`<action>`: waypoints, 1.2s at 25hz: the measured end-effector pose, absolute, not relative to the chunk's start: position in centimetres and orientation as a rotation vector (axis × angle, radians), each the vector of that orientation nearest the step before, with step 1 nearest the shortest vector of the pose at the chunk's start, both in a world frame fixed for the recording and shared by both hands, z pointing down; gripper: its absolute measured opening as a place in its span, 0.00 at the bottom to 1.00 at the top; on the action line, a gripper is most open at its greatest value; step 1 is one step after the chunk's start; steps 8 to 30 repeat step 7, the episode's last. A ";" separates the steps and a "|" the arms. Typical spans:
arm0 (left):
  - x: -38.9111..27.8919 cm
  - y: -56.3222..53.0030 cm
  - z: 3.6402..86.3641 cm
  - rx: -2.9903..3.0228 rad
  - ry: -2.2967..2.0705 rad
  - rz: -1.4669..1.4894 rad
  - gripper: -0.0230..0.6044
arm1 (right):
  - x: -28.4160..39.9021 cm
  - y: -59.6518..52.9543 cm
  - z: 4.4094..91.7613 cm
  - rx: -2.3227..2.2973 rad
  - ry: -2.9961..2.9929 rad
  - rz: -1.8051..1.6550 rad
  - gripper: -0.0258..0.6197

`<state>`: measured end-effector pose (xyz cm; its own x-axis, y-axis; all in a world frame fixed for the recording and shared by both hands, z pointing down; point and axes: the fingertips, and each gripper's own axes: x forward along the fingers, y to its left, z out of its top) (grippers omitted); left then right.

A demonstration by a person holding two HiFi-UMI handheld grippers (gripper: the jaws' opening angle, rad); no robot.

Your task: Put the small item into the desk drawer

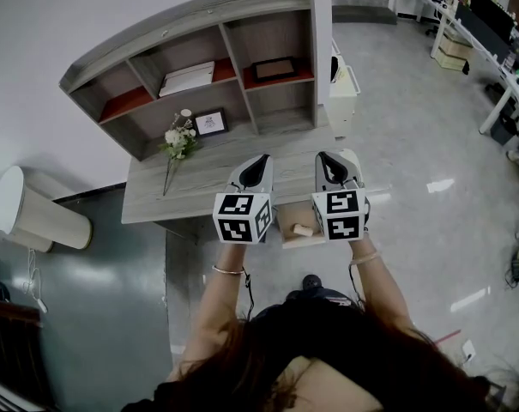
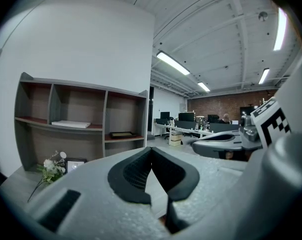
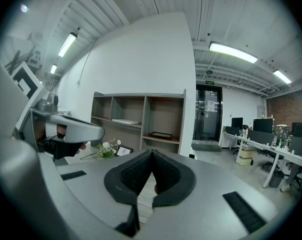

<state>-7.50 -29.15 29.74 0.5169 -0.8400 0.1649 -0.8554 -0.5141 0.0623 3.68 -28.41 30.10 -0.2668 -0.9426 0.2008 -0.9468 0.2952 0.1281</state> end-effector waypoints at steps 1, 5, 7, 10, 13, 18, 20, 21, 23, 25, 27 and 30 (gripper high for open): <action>-7.5 -29.2 29.8 2.615 -1.469 0.171 0.06 | 3.7 -28.4 30.1 1.734 -2.326 0.028 0.04; -7.3 -29.3 29.8 2.616 -1.465 0.175 0.06 | 3.7 -28.5 30.1 1.735 -2.323 0.026 0.04; -7.3 -29.5 29.8 2.615 -1.463 0.175 0.06 | 3.8 -28.7 30.1 1.735 -2.321 0.025 0.04; -7.3 -29.5 29.8 2.615 -1.463 0.175 0.06 | 3.8 -28.7 30.1 1.735 -2.321 0.025 0.04; -7.3 -29.5 29.8 2.615 -1.463 0.175 0.06 | 3.8 -28.7 30.1 1.735 -2.321 0.025 0.04; -7.3 -29.5 29.8 2.615 -1.463 0.175 0.06 | 3.8 -28.7 30.1 1.735 -2.321 0.025 0.04; -7.3 -29.5 29.8 2.615 -1.463 0.175 0.06 | 3.8 -28.7 30.1 1.735 -2.321 0.025 0.04; -7.3 -29.5 29.8 2.615 -1.463 0.175 0.06 | 3.8 -28.7 30.1 1.735 -2.321 0.025 0.04; -7.3 -29.5 29.8 2.615 -1.463 0.175 0.06 | 3.8 -28.7 30.1 1.735 -2.321 0.025 0.04; -7.3 -29.5 29.8 2.615 -1.463 0.175 0.06 | 3.8 -28.7 30.1 1.735 -2.321 0.025 0.04; -7.3 -29.5 29.8 2.615 -1.463 0.175 0.06 | 3.8 -28.7 30.1 1.735 -2.321 0.025 0.04; -7.3 -29.5 29.8 2.615 -1.463 0.175 0.06 | 3.8 -28.7 30.1 1.735 -2.321 0.025 0.04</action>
